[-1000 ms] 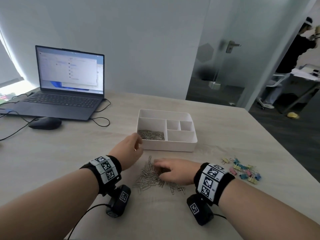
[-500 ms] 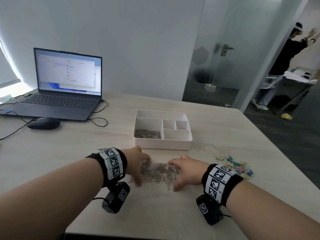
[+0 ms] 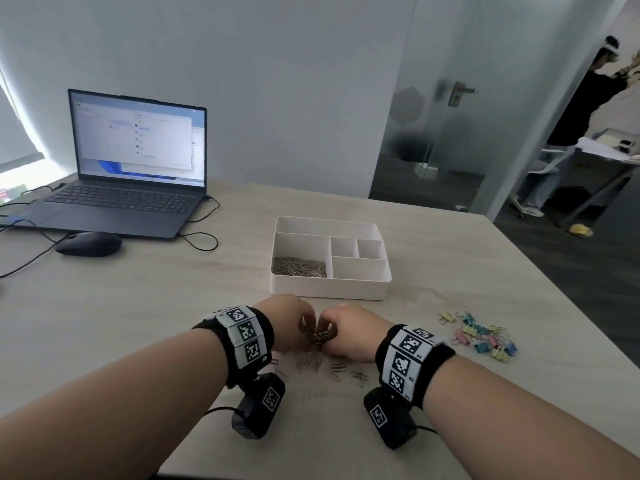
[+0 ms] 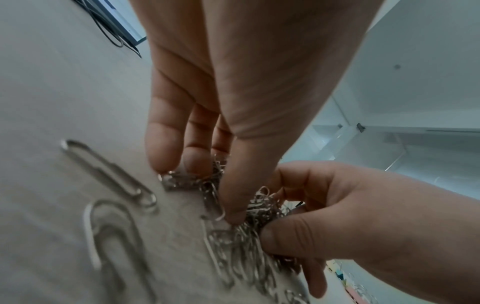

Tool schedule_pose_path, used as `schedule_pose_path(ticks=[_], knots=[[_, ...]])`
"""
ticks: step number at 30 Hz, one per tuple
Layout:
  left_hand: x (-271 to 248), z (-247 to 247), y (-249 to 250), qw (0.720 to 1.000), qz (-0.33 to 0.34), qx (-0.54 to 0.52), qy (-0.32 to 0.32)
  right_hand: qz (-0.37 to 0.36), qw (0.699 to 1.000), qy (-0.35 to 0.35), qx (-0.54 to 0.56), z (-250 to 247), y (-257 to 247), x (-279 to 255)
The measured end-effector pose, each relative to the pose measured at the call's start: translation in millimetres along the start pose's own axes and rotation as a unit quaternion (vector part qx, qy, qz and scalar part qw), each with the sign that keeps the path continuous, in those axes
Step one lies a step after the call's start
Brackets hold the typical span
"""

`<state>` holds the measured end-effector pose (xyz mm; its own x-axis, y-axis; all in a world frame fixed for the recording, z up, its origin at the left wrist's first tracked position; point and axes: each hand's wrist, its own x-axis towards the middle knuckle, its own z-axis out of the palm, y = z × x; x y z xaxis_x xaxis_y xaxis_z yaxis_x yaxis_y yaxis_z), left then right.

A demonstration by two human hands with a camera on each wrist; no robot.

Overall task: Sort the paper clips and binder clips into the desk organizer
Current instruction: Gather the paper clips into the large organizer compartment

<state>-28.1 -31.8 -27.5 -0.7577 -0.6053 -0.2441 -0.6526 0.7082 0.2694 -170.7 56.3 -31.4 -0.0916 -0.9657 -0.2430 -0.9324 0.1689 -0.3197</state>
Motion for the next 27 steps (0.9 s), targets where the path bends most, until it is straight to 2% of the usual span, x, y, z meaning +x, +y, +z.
schedule_pose_path(ticks=[6,9,18,22,27], knots=[[7,-4,-8,0.997,-0.003,-0.076,-0.016,0.013,0.995,-0.012,0.097,-2,4,4],[11,-7,-17,0.986,-0.005,-0.162,-0.035,0.034,0.982,-0.028,0.184,-4,9,8],[26,-41,-44,0.952,-0.001,-0.305,-0.008,0.034,0.930,-0.017,0.365,-29,13,28],[36,-60,-57,0.929,-0.005,-0.369,0.034,0.025,0.917,-0.004,0.398,-45,10,41],[54,-78,-66,0.897,-0.025,-0.420,0.132,0.020,0.897,0.024,0.442,-65,2,66]])
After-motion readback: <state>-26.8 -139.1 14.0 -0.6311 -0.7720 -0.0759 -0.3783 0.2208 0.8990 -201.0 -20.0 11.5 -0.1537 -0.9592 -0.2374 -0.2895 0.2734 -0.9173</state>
